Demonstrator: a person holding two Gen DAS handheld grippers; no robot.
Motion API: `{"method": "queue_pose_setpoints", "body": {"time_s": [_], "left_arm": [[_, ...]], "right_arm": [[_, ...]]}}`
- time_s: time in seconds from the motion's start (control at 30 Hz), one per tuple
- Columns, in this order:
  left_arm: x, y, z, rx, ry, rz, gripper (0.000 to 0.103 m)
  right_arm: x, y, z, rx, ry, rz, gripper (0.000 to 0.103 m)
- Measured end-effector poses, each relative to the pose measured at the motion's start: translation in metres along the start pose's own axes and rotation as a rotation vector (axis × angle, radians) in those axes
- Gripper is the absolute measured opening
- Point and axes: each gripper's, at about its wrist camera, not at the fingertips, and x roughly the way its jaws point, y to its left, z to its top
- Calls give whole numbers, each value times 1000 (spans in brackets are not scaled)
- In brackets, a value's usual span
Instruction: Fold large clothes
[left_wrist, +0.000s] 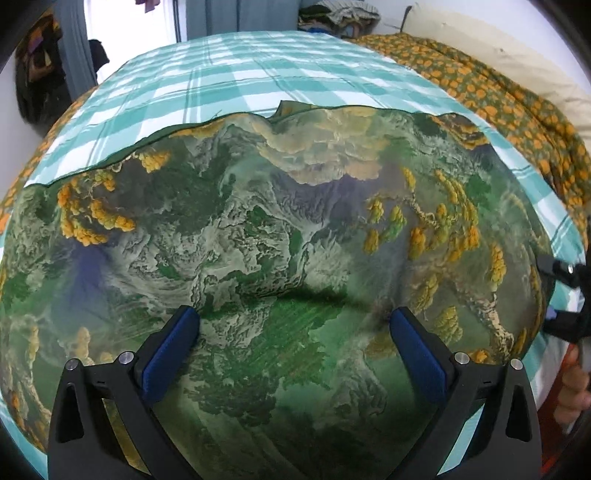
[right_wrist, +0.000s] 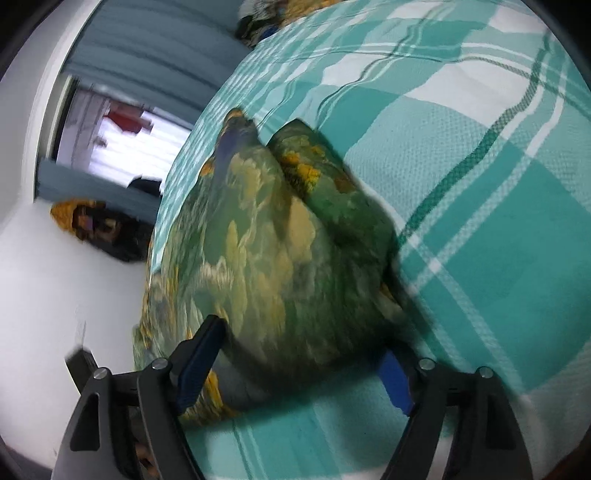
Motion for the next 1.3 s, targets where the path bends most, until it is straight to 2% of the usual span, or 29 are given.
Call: {"method": "queue_pose_setpoints", "body": {"time_s": [0.13, 0.17, 0.2, 0.23, 0.27, 0.37, 0.47, 0.57, 0.63, 0.7, 0.77, 0.87, 0.97, 1.23, 1.3], "left_arm": [[-1, 1, -1, 7, 4, -2, 103], [-2, 1, -1, 9, 4, -2, 103], [-2, 1, -1, 11, 4, -2, 103], [-2, 0, -1, 16, 6, 0, 103], [-2, 0, -2, 22, 6, 2, 103], [-2, 0, -2, 30, 8, 4, 103], [-14, 0, 4, 21, 22, 7, 102], [-42, 6, 15, -8, 8, -12, 94], [-66, 9, 29, -22, -23, -52, 94], [-94, 4, 49, -13, -59, -113, 95], [-113, -11, 70, 24, -63, -195, 98], [-123, -44, 94, 98, -11, -310, 99], [-115, -72, 109, 130, 69, -368, 99], [-111, -89, 117, 158, 159, -362, 99], [-112, -99, 114, 199, 186, -304, 99]], "right_arm": [[9, -6, 2, 97, -44, -6, 82], [10, -7, 2, 110, -61, -5, 79], [11, -6, 1, 108, -69, -10, 75], [11, -6, 0, 94, -74, -20, 60], [9, -5, -2, 66, -75, -22, 53], [3, -3, -4, 26, -79, -2, 39], [-6, 11, -4, -58, -102, -1, 33], [-18, 26, -4, -147, -132, 6, 31], [-27, 33, -8, -208, -154, 4, 30], [-37, 53, -14, -312, -194, -9, 30], [-48, 71, -25, -428, -239, -21, 30], [-56, 101, -42, -583, -296, -35, 30], [-63, 123, -58, -710, -334, -43, 30], [-64, 167, -120, -1076, -393, -61, 30], [-60, 176, -138, -1185, -395, -67, 30]]}}
